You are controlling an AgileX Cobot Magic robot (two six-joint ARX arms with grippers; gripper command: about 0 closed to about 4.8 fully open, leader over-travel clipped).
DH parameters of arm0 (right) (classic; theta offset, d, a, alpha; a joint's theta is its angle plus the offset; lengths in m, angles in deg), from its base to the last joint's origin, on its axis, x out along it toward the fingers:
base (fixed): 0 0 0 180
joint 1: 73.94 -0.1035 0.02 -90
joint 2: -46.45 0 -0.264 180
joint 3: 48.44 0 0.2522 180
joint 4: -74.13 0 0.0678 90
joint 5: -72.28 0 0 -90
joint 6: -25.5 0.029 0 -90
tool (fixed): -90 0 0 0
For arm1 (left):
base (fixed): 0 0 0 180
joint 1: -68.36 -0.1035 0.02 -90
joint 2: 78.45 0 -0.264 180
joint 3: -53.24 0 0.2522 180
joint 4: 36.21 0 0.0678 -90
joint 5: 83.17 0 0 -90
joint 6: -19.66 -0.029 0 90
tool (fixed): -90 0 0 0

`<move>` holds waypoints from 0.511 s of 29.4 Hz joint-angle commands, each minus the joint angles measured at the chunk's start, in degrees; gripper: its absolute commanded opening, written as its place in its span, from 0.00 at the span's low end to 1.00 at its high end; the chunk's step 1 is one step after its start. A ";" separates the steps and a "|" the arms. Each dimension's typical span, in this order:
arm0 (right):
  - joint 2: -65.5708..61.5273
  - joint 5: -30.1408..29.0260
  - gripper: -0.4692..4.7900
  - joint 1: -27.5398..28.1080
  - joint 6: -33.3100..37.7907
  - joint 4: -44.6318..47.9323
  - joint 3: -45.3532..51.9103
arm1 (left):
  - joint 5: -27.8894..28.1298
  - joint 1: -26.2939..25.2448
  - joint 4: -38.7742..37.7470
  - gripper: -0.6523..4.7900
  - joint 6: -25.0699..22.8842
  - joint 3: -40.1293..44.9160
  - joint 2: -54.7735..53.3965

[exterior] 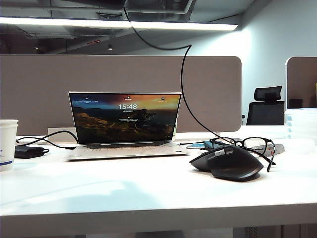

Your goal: Pick up the black phone, pick up the charger plug, insert the charger plug into the phone's charging port, and finally place the connected phone back on the desk.

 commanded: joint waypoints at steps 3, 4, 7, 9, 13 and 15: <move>0.09 -7.48 0.09 -0.37 -1.53 5.16 -0.31 | -3.76 0.00 9.27 0.11 4.87 -0.57 -1.53; 0.09 -7.52 0.09 -0.63 -2.05 5.86 -0.31 | -4.04 0.00 9.92 0.11 4.96 -0.57 -1.62; 0.07 -8.13 0.09 -0.66 -2.03 7.45 -0.31 | -4.72 0.00 11.93 0.11 5.75 -0.57 -1.66; 0.04 -8.11 0.09 -0.66 -2.03 8.41 -0.31 | -4.74 0.00 13.46 0.11 6.91 -0.57 -1.68; -0.04 -8.09 0.09 -1.49 -2.03 10.51 -0.28 | -4.72 0.02 14.84 0.11 7.43 -0.57 -1.68; -0.07 -8.11 0.09 -2.23 -2.03 11.72 -0.28 | -4.72 0.02 14.84 0.11 7.45 -0.57 -1.68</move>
